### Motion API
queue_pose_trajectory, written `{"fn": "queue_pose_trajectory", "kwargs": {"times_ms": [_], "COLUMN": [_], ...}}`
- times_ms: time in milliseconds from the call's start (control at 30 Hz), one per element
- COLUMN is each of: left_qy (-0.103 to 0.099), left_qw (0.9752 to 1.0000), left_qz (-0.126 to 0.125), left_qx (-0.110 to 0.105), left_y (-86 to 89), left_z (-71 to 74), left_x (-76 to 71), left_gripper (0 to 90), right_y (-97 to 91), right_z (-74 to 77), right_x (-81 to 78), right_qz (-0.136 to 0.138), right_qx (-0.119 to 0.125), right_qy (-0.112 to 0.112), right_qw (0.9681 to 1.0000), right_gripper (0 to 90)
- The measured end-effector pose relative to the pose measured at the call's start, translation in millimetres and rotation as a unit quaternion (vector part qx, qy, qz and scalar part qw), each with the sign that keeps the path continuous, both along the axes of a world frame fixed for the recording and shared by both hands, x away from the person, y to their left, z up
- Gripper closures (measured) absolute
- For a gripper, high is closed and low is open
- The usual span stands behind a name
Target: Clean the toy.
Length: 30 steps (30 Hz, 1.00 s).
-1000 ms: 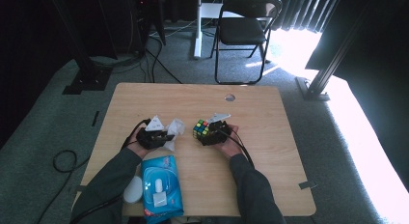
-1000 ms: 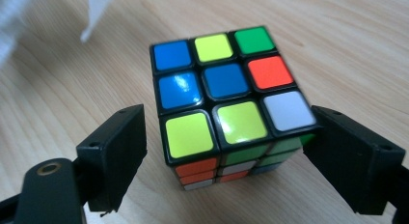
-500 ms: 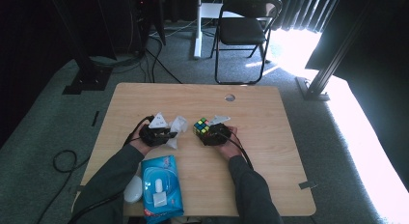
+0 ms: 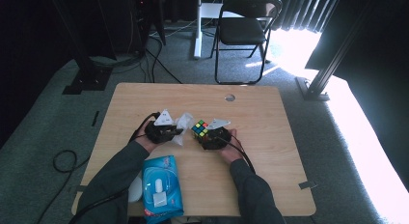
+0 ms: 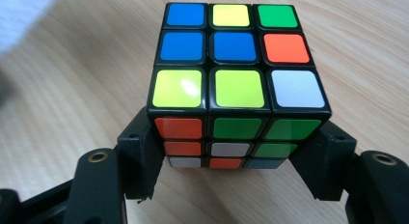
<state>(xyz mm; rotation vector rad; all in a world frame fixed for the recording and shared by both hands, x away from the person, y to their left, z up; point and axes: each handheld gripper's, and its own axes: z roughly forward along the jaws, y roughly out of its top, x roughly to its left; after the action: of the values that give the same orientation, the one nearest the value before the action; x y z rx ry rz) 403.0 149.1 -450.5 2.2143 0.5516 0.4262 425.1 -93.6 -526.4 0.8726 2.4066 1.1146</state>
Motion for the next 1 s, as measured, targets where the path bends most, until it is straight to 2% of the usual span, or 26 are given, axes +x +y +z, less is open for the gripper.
{"fn": "queue_pose_trajectory", "kwargs": {"times_ms": [167, 300, 467, 600, 667, 767, 1000], "left_qy": [0.0, 0.004, -0.003, -0.001, -0.002, -0.008, -0.014], "left_qw": [0.9999, 0.9998, 0.9994, 0.9995, 0.9996, 0.9997, 0.9999], "left_qz": [-0.01, -0.019, -0.036, -0.029, -0.025, -0.015, 0.007], "left_qx": [0.008, 0.001, 0.0, 0.014, 0.011, 0.016, 0.006], "left_y": [-6.9, -9.2, -16.8, -18.6, -17.0, -15.2, -10.3], "left_z": [1.7, 4.6, 8.5, 3.3, 1.9, 3.3, 5.2], "left_x": [0.2, -1.4, -6.5, -3.1, -2.4, -1.4, 2.2], "left_gripper": [83.7, 83.7, 83.6, 83.5, 83.4, 82.9, 82.8], "right_y": [10.0, 19.2, 23.3, 26.2, 28.1, 27.3, 28.8], "right_z": [4.1, 6.9, 10.8, 16.6, 19.1, 19.4, 22.5], "right_x": [-10.7, -16.9, -16.3, -19.6, -21.5, -21.6, -26.7], "right_qz": [0.024, 0.036, 0.033, 0.042, 0.043, 0.046, 0.06], "right_qx": [0.007, 0.005, 0.013, 0.022, 0.014, 0.016, 0.01], "right_qy": [-0.004, -0.012, -0.013, -0.02, -0.026, -0.025, -0.036], "right_qw": [0.9997, 0.9993, 0.9993, 0.9987, 0.9986, 0.9985, 0.9975], "right_gripper": [34.2, 34.2, 34.2, 34.2, 34.3, 34.4, 34.3]}}
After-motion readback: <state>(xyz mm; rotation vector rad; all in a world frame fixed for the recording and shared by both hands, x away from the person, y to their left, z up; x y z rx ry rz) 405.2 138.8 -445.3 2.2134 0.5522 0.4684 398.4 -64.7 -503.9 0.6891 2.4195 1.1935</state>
